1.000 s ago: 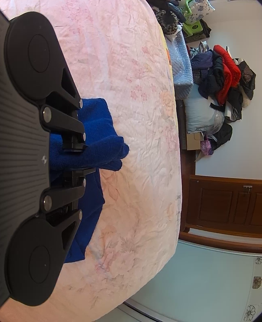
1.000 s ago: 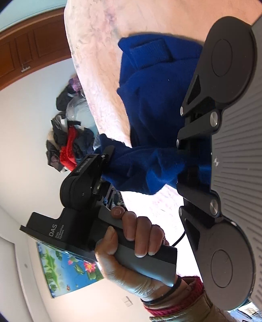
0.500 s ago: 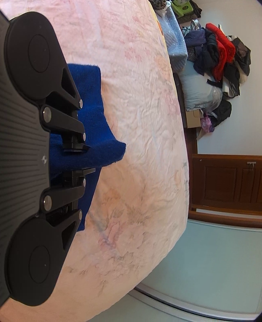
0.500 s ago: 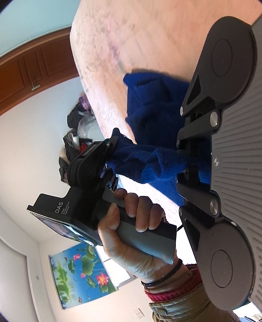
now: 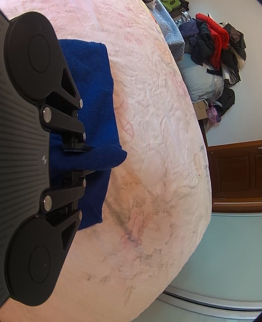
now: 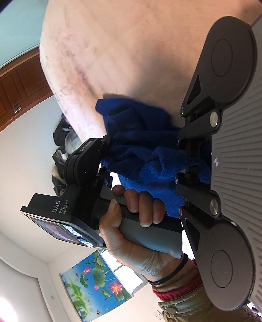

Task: Fold small clothes
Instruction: 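Lift the held sweater edge with both grippers and fold it over the sweater, then open the left gripper to release the sweater while the right gripper holds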

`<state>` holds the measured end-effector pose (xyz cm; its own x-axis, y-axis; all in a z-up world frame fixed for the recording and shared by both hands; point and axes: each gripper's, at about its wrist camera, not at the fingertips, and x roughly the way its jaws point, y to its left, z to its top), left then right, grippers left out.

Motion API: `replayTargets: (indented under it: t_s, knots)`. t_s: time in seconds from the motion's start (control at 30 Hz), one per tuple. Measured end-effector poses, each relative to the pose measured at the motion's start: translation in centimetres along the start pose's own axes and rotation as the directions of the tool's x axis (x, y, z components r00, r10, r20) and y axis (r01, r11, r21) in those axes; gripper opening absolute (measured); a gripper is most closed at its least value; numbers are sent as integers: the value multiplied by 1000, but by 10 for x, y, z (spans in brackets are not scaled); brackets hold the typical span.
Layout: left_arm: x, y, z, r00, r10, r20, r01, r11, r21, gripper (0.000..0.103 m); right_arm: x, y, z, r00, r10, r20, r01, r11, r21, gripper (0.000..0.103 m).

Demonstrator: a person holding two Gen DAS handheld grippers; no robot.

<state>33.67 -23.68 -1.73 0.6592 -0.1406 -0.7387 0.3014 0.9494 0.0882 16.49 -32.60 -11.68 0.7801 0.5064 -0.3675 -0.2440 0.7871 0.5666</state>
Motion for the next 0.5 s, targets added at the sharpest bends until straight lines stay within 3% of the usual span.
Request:
replayTargets:
  t_s: [0.17, 0.27, 0.37, 0.43, 0.5]
  knots:
    - [4, -4, 0, 1000, 4, -10, -4, 1000, 15, 17, 4, -4, -1, 1000, -6, -14, 6, 1000, 12, 15]
    - [5, -4, 2, 1000, -6, -15, 7, 1000, 7, 26, 5, -6, -1, 1000, -9, -18, 10, 1000, 19, 17]
    - [4, -4, 3, 1000, -24, -14, 24, 1000, -2, 41, 6, -7, -1, 1000, -14, -23, 14, 1000, 20, 17]
    - [2, -4, 4, 1000, -18, -1, 18, 1000, -5, 58, 8, -8, -1, 999, -19, -26, 20, 1000, 24, 18]
    - [-4, -3, 6, 1000, -10, 23, 10, 1000, -6, 60, 9, -11, 0, 999, -24, -26, 25, 999, 33, 24]
